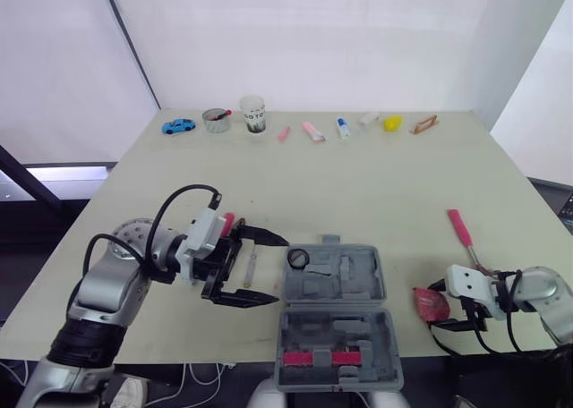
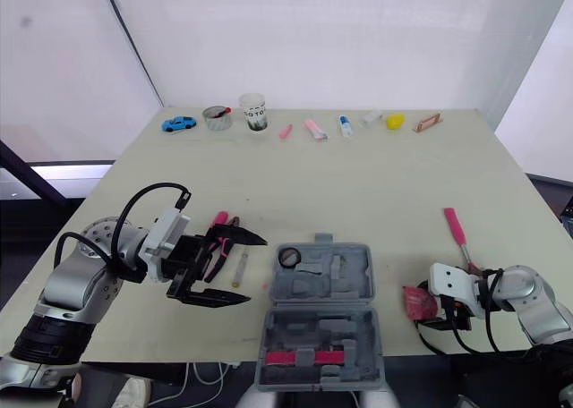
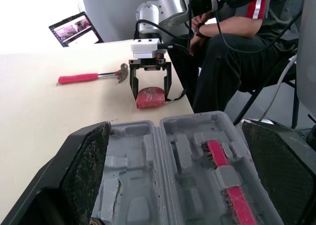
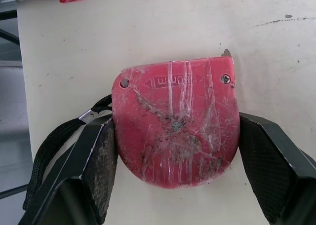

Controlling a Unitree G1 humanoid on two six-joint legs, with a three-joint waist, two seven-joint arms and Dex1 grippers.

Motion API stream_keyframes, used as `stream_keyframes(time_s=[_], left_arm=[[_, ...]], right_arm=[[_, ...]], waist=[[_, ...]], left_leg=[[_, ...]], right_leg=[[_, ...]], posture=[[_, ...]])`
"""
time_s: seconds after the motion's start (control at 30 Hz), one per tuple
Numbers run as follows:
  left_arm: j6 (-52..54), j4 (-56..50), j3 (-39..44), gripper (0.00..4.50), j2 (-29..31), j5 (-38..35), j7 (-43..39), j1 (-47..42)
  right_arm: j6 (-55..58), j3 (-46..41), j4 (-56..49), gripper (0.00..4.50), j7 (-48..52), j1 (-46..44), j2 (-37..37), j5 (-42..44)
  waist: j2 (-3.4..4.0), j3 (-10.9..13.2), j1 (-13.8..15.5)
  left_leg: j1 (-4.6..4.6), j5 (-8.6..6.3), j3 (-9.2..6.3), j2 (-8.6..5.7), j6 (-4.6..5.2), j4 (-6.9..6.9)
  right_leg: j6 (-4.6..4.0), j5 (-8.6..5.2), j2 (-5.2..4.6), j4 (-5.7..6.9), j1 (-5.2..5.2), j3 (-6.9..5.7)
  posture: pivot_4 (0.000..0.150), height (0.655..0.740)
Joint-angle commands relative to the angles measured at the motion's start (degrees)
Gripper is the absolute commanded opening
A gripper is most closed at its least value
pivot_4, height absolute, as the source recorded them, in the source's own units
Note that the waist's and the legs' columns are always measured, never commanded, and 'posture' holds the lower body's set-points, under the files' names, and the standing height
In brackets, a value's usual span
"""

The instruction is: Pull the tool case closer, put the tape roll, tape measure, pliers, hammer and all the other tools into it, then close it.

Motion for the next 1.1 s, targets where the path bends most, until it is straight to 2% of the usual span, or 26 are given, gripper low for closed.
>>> stream_keyframes(time_s=[0.03,0.17,0.33,0.5,0.6,0.83,1.1], left_arm=[[-0.4,-0.3,2.0,4.50,0.1,-1.6,-1.0,-0.5],[1.8,0.0,3.5,4.50,-0.6,-4.1,0.6,-0.2],[2.0,1.6,4.8,4.50,-0.4,-3.7,1.3,0.1],[1.9,2.3,5.7,4.50,-0.4,-3.3,2.0,0.8],[1.2,2.0,6.3,4.50,0.1,-2.6,2.4,2.9],[1.0,1.2,8.8,4.50,0.4,-2.1,4.8,6.2],[0.7,0.1,9.8,4.50,0.5,-1.7,6.5,8.2]], right_arm=[[3.3,-4.1,-5.6,3.05,-1.6,-0.2,-2.6,1.3],[12.9,-5.8,-13.7,3.05,-3.7,-1.4,-4.1,2.2],[25.4,-4.5,-23.8,3.05,-3.4,-6.4,-3.3,5.1],[38.0,3.9,-30.6,3.05,-3.0,-15.8,-2.7,1.1],[47.9,10.7,-33.2,3.05,-3.6,-23.0,0.4,-1.2],[60.2,26.4,-31.6,3.05,-6.0,-33.2,5.9,-10.2],[62.6,37.5,-25.7,3.05,-5.0,-40.1,9.3,-15.1]], waist=[[0.04,0.0,0.0],[0.12,0.1,-0.2],[0.15,0.1,-0.1],[0.18,0.1,-0.2],[0.18,0.1,-0.1],[0.20,0.1,0.1],[0.21,0.1,-0.2]], left_leg=[[0.00,0.00,0.00,0.00,0.00,0.00],[0.00,0.00,-0.05,0.02,0.00,0.00],[0.00,0.00,-0.04,0.02,0.00,0.00],[-0.02,0.00,-0.07,0.04,0.00,0.00],[-0.04,0.00,-0.10,0.04,0.00,-0.01],[-0.19,0.00,-0.12,0.05,0.00,-0.01],[-0.20,0.00,-0.12,0.04,0.00,-0.01]], right_leg=[[0.00,0.00,0.00,0.00,0.00,0.00],[0.00,0.00,0.00,0.04,-0.02,0.03],[0.00,0.00,0.02,0.05,-0.03,0.00],[0.00,0.00,0.02,0.04,-0.07,0.05],[-0.01,-0.01,0.02,0.04,-0.07,0.00],[-0.03,-0.01,-0.01,0.01,-0.19,-0.05],[-0.03,-0.01,-0.02,0.02,-0.21,-0.10]], posture=[[0.150,0.7400],[0.150,0.7400],[0.150,0.7400],[0.150,0.7400],[0.150,0.7400],[0.150,0.7400],[0.150,0.7400]])
